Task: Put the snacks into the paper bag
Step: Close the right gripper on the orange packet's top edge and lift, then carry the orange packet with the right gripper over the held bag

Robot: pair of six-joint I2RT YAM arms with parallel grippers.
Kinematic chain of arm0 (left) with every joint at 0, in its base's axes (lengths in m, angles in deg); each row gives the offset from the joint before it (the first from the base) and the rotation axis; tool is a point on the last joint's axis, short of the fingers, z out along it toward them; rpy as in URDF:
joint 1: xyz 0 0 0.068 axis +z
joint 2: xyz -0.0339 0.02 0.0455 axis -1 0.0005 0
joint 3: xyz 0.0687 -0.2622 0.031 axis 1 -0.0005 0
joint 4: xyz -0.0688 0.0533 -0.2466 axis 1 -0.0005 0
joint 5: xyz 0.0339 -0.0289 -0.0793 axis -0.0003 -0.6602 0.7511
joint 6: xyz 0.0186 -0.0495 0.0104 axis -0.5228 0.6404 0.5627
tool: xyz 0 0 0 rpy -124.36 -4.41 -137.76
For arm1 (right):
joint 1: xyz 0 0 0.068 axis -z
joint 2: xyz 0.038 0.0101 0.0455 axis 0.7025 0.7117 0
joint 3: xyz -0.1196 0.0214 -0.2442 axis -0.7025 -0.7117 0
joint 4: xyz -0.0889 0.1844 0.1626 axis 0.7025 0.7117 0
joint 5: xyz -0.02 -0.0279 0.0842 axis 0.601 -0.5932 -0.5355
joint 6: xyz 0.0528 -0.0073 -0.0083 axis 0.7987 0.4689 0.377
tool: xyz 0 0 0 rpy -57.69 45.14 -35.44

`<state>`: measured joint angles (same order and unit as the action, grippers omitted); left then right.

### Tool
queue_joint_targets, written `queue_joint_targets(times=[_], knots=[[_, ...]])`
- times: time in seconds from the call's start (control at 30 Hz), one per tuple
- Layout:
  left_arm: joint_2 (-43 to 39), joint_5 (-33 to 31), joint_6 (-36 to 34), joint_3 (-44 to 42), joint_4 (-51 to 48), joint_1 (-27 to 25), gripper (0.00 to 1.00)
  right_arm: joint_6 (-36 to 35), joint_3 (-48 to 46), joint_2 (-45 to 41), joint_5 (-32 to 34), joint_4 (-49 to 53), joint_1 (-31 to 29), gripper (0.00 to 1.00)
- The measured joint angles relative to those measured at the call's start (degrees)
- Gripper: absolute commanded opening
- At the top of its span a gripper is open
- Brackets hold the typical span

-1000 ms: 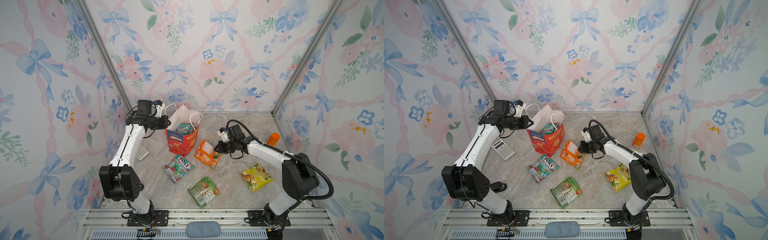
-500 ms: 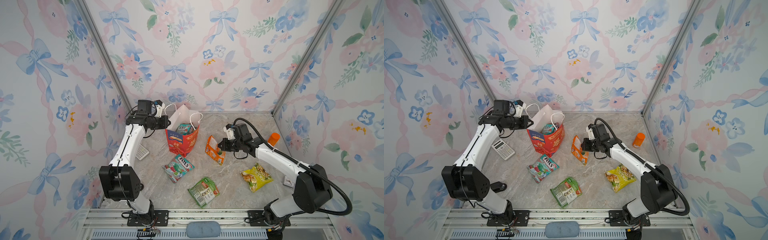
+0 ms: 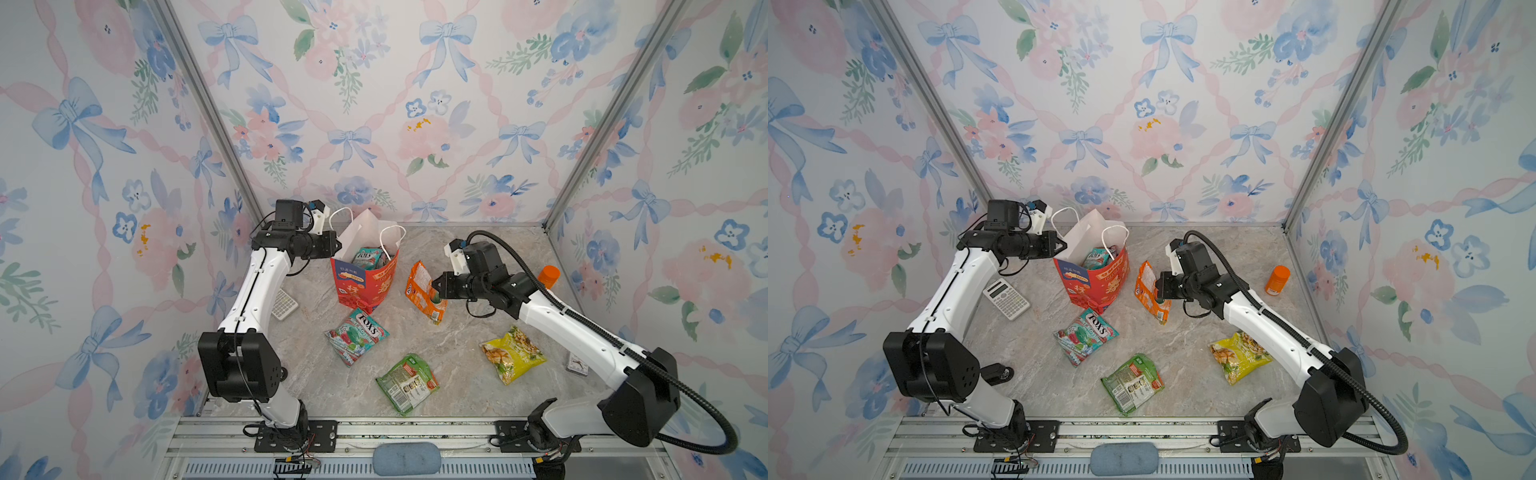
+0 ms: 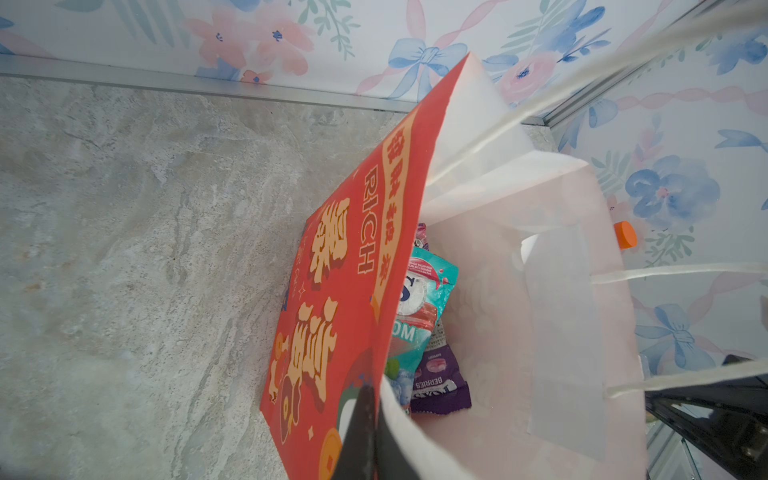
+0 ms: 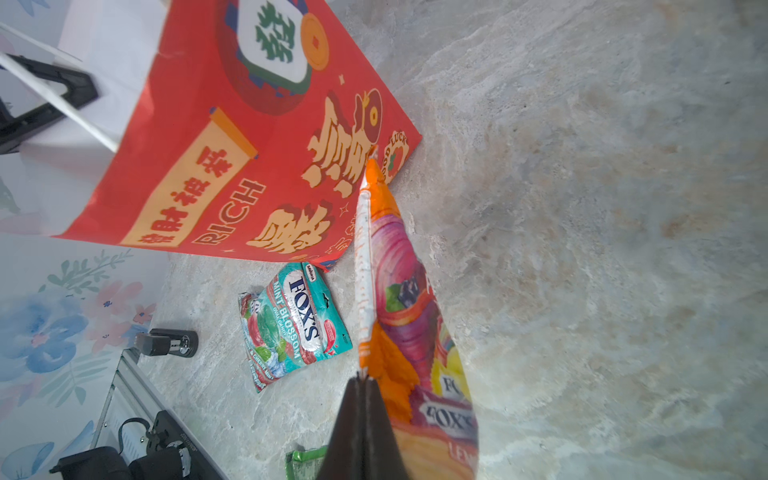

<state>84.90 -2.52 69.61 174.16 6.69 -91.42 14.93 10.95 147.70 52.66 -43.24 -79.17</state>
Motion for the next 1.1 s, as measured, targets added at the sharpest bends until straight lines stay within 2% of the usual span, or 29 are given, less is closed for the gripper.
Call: queue_joint_targets(times=[0.33,0.6,0.87,1.1], knots=[[0.0,-0.02,0.0,0.0,-0.02,0.0,0.0,-2.49,6.03,-2.51,2.56,8.87,-8.5,0.0],[0.0,0.04,0.0,0.0,-0.02,0.0,0.0,-3.19,9.86,-4.13,2.95,11.67,-14.91,0.0],[0.0,0.04,0.0,0.0,0.0,0.0,0.0,-4.28,18.82,0.57,3.13,11.96,-19.78,0.0],[0.0,0.04,0.02,0.0,0.0,0.0,0.0,-5.42,27.23,6.29,2.47,11.8,-20.81,0.0]])
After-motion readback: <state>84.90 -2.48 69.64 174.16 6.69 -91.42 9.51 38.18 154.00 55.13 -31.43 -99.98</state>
